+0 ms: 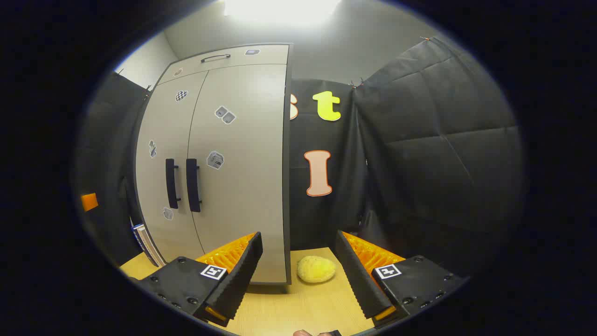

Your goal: Open the right door of the double-door shoe cabinet with the right hand, and open the left door with the left hand.

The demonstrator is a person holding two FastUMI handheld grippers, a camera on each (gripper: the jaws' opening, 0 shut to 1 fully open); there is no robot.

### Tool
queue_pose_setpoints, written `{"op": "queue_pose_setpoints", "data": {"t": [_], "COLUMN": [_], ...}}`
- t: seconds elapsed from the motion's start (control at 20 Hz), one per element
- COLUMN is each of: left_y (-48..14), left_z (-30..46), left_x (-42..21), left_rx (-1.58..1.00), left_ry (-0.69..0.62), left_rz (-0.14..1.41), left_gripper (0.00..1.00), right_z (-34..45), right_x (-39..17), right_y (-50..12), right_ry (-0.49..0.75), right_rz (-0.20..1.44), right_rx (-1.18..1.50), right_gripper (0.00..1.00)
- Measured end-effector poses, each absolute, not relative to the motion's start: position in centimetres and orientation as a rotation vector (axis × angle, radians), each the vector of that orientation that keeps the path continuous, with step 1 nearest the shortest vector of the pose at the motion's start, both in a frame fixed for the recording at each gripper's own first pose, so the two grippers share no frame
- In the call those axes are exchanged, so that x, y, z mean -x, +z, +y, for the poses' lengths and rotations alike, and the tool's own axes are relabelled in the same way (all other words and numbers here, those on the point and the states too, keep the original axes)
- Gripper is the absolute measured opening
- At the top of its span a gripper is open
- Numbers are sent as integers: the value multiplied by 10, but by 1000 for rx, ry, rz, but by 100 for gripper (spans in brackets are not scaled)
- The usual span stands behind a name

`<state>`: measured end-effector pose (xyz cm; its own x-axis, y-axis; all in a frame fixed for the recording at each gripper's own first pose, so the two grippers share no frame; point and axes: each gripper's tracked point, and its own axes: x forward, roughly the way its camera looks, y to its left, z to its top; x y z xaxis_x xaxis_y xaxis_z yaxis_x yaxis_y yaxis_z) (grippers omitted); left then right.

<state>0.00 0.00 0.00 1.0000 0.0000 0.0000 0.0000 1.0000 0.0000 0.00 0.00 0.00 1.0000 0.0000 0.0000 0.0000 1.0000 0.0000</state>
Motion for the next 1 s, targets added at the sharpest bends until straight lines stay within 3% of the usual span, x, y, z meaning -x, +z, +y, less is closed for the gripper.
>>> {"op": "queue_pose_setpoints", "data": {"t": [0.15,0.45,0.5,0.55,0.65,1.0], "left_y": [-14,-23,-29,-31,-32,-62], "left_z": [-31,-24,-25,-30,-35,-48], "left_x": [8,26,27,28,26,7], "left_rx": [132,59,56,56,35,35], "left_ry": [-26,116,134,129,123,57], "left_rz": [29,45,66,76,70,141], "left_gripper": [96,94,96,96,95,95], "right_z": [1,-6,-7,-9,-19,-22], "right_x": [-6,-15,-16,-13,-5,7], "right_y": [-5,-38,-50,-60,-68,-120], "right_ry": [44,132,138,138,111,45], "right_rz": [12,39,72,97,106,253], "right_rx": [-12,-35,-46,-52,-55,-113], "right_gripper": [96,96,99,96,99,98]}}
